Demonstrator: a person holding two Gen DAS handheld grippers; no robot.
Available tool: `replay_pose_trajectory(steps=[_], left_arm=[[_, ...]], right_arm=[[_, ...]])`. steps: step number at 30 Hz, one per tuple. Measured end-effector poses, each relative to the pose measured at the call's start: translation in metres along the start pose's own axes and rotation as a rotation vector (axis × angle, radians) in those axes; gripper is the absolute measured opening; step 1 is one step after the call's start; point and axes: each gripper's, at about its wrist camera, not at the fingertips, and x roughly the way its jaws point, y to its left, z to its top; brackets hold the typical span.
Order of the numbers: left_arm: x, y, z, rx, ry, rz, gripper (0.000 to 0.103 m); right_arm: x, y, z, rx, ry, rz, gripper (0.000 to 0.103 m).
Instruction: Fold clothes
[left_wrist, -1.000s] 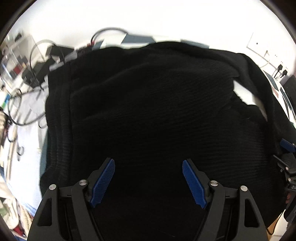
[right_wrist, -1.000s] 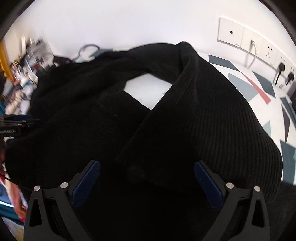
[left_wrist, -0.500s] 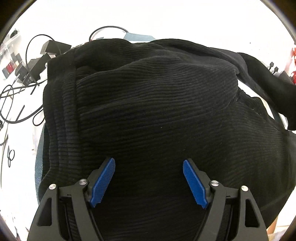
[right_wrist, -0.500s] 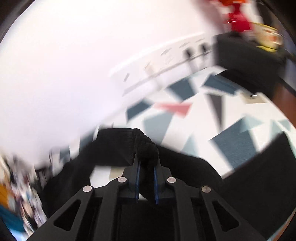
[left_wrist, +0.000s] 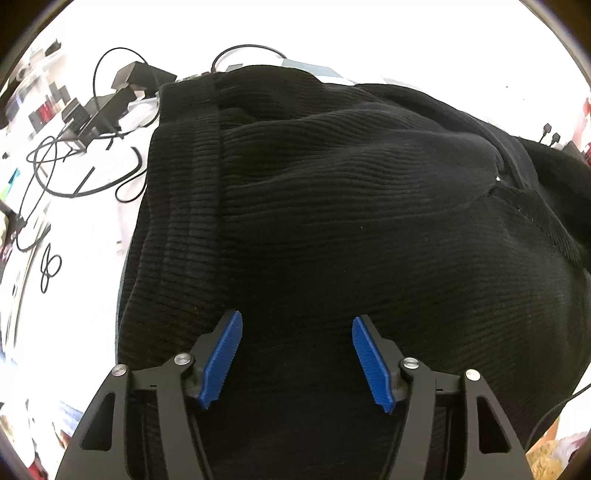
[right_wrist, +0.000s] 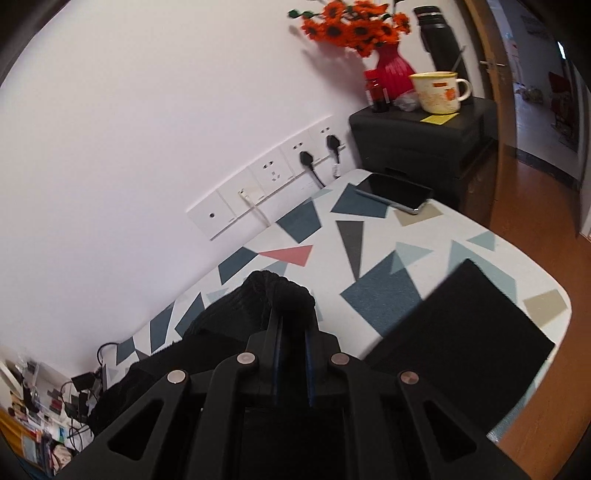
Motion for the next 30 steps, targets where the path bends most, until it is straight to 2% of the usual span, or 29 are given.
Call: replay_pose_trajectory(steps=[2,4,7,11,13,14,15,17,18,22,28,30], left_arm=[[0.001,-0.007,0.003,0.003,0.009,0.021,0.063],[0.003,-0.018,0.007,0.011,0.022,0.054,0.068],[0.006,-0.033,0.014,0.010,0.038,0.089,0.072],[0.003,-0.043,0.026,-0.027,0.062,0.083,0.072],[-0.003,-0.047,0.034,-0.049,0.051,0.090,0.072],[-0.009,-0.052,0.039,-0.059,0.035,0.099,0.072],[-0.017,-0.057,0.045,-0.068,0.011,0.107,0.072],[-0.031,-0.069,0.052,-0.078,-0.036,0.115,0.072],[-0.038,-0.074,0.052,-0.077,-0.057,0.115,0.072],[-0.039,-0.089,0.063,-0.043,-0.088,0.072,0.072],[-0.014,-0.177,0.057,0.111,-0.059,-0.057,0.072],[-0.012,-0.195,0.056,0.137,-0.056,-0.076,0.072]], right_arm=[[-0.003,-0.002,0.007,-0.009,-0.009,-0.002,0.009],[0.008,-0.003,0.015,-0.027,-0.008,-0.001,0.009],[0.050,-0.009,0.031,-0.079,-0.013,-0.057,0.009],[0.120,-0.038,0.052,-0.036,-0.007,-0.133,0.013],[0.143,-0.055,0.060,0.002,-0.012,-0.174,0.038],[0.148,-0.064,0.063,0.039,-0.024,-0.182,0.058],[0.149,-0.073,0.065,0.096,-0.042,-0.162,0.066],[0.142,-0.087,0.067,0.194,-0.063,-0.110,0.070],[0.137,-0.088,0.066,0.188,-0.060,-0.090,0.070],[0.120,-0.059,0.036,-0.055,0.001,-0.052,0.071],[0.120,-0.005,-0.064,-0.575,0.186,0.003,0.070],[0.125,-0.003,-0.082,-0.654,0.224,-0.005,0.070]])
